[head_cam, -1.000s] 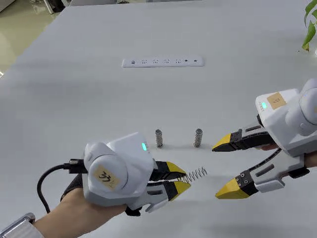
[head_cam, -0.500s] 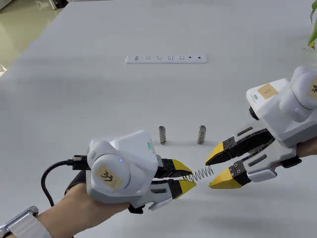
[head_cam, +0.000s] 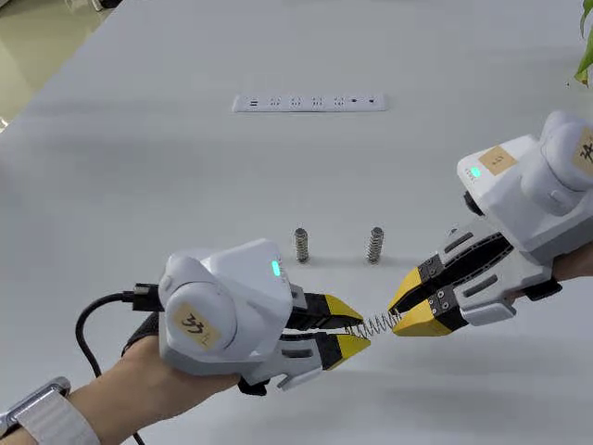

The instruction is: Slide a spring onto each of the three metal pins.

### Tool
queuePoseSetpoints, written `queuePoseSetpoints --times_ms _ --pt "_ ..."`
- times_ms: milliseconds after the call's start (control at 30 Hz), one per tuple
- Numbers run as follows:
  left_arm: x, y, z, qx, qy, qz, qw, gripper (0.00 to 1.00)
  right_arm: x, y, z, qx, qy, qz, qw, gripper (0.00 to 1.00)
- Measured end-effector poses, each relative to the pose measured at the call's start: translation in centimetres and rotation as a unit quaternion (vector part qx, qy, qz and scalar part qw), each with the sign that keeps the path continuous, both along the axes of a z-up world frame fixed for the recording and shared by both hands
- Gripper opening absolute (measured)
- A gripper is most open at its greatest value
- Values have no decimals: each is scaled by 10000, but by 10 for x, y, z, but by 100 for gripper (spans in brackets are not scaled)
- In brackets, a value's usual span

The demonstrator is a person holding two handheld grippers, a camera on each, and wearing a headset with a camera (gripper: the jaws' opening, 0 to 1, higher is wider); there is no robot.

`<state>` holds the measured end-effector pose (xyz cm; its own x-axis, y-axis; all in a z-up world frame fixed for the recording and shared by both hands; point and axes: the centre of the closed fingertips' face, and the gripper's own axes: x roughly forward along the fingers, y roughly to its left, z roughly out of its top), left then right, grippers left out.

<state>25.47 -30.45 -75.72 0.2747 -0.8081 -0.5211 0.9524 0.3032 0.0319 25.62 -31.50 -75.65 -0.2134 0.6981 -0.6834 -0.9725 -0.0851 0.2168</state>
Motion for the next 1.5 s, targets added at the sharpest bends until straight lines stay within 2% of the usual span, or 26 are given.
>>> queuePoseSetpoints --times_ms 67,233,300,467,967,1100,1500 --pt "0 0 0 8 14 -10 10000 7 0 0 1 -37 -12 24 10000 6" --pt "2 -2 -1 43 72 -14 10000 7 -4 2 3 -280 -271 177 9991 6" --pt "2 -3 -2 75 97 -26 9999 7 0 0 2 -315 -368 244 9985 6" --pt "2 -5 -4 118 155 -49 9998 6 -4 5 10 -449 -534 391 9968 6" --pt "5 -6 -6 136 389 21 9991 6 3 11 14 -811 -1166 790 9867 6" --pt "5 -7 -6 117 403 22 9991 6 0 12 16 -875 -1270 867 9842 6" --pt "5 -9 -5 58 341 29 9994 6 -1 10 18 -916 -1344 893 9826 6"
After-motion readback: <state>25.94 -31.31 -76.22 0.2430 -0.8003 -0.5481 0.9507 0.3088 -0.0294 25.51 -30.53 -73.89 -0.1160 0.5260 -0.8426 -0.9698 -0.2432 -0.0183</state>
